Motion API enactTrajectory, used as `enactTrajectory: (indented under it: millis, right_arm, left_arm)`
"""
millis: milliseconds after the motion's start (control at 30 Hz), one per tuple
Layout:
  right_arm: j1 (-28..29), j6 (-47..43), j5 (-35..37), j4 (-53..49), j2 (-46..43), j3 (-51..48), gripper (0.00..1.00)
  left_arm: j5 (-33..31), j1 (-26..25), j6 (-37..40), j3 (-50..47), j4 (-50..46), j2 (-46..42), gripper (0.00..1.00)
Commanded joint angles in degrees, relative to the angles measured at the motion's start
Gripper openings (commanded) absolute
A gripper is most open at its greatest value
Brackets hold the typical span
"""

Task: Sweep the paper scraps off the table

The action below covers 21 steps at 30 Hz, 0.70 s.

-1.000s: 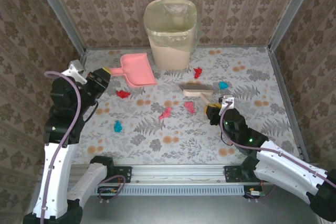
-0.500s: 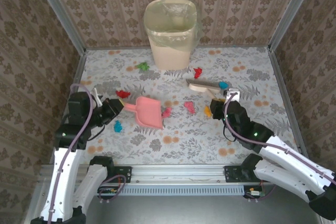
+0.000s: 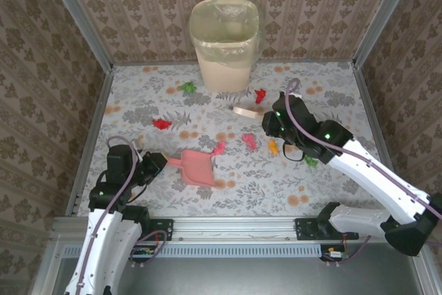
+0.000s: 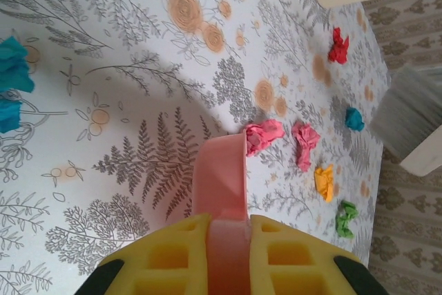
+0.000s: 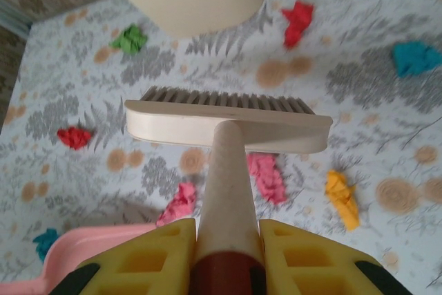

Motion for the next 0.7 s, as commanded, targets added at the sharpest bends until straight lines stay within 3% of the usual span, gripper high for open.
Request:
enactTrajectory:
  millis: [0,400,667]
  right_arm:
    - [0.44,3.49,-5.62,-2.45,3.12,3.39,0.00]
    - [2.08,8.77,-12.09,1.27,12.33,8.69,0.00]
    - [2.69,9.48,-11.89,1.97,15.51,9.43,0.00]
  left_arm:
    - [-3.16,0.55,-2.00,-1.32,2.95,-2.00,0.00]
    - [-5.77,0.46,-3.20,-9.01,8.38,-4.01,0.00]
    - [-8.19,0.40,-3.37,-11.52,9.85,-4.47,0.00]
